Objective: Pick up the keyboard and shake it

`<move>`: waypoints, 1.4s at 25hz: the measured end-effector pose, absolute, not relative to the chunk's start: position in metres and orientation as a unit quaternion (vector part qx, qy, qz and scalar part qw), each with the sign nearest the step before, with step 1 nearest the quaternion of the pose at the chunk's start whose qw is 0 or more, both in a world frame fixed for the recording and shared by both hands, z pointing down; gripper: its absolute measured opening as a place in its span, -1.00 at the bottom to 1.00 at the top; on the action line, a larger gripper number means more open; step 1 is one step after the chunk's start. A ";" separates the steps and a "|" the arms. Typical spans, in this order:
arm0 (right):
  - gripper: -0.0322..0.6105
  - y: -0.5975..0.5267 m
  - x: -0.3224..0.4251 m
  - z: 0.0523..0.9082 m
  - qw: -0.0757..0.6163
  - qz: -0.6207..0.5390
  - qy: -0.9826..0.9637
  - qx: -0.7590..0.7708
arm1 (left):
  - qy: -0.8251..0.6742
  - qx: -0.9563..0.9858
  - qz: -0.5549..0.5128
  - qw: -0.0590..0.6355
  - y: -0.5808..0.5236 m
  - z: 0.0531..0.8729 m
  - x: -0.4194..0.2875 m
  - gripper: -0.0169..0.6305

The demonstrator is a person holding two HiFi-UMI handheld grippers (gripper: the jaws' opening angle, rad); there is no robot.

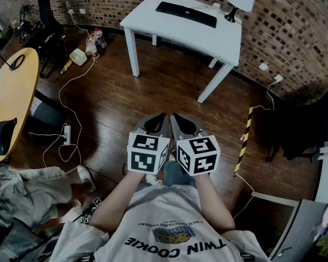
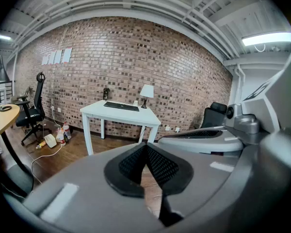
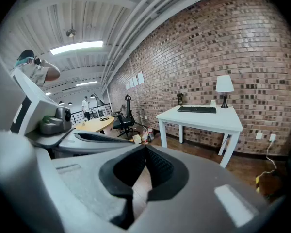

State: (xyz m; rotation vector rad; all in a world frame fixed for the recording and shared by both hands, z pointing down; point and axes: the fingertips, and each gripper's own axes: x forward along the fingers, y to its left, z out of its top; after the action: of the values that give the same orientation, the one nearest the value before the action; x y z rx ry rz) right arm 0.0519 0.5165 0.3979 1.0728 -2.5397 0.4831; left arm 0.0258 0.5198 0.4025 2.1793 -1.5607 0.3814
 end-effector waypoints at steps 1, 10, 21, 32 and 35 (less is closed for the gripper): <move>-0.90 0.510 0.050 0.400 0.171 0.170 -0.894 0.377 | -0.564 0.785 0.140 0.214 0.514 0.405 0.024 -0.94; -0.90 0.424 0.040 0.420 0.171 0.182 -0.892 0.377 | -0.568 0.782 0.147 0.213 0.427 0.422 0.010 -0.94; -0.90 0.269 0.038 0.430 0.176 0.202 -0.890 0.369 | -0.573 0.773 0.150 0.227 0.273 0.432 0.007 -0.94; -0.90 0.161 0.049 0.419 0.172 0.192 -0.886 0.385 | -0.559 0.787 0.160 0.204 0.167 0.424 0.011 -0.94; -0.90 0.138 0.042 0.424 0.171 0.199 -0.880 0.396 | -0.547 0.796 0.160 0.203 0.141 0.426 0.006 -0.94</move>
State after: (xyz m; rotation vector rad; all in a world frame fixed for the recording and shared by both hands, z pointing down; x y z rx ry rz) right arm 0.0425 0.1383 0.4240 1.1229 -2.4991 0.5637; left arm 0.0059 0.1411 0.4260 2.2203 -1.5274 0.4472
